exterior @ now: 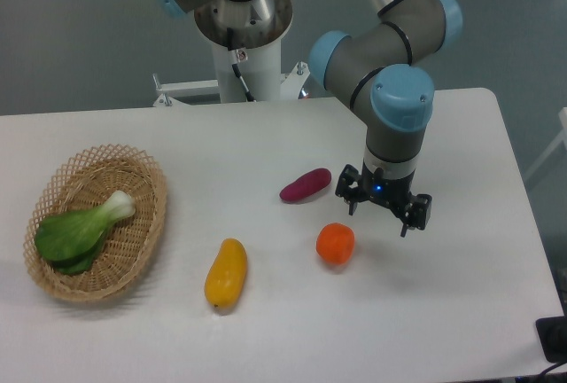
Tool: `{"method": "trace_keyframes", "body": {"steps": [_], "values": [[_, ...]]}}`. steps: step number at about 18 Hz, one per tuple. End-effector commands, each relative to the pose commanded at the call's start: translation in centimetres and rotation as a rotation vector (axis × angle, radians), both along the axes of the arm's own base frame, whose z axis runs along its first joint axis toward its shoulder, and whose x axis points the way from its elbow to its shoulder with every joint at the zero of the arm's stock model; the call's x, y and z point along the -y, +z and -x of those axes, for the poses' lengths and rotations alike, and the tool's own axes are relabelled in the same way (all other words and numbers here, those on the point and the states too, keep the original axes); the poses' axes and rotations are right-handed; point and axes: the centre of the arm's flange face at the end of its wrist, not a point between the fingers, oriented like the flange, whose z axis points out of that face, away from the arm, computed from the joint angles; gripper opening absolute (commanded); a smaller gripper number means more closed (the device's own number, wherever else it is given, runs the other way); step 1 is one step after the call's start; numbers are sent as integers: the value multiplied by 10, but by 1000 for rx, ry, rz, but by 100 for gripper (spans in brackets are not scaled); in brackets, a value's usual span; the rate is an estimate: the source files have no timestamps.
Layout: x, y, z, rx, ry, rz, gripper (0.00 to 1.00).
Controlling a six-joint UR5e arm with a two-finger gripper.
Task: Pick up the orange from the table
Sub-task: 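Move the open gripper over the small orange and align it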
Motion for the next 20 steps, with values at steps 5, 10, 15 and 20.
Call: {"method": "trace_keyframes", "body": {"steps": [5,10,15,20], "values": [[-2,-4,1,14,2,-13,100],[-11,-9,-8,22,-18,-12,100],[-12,-41,-26,70,-40,29,100],[-20,-59,-36,91,-57,52,100]]}}
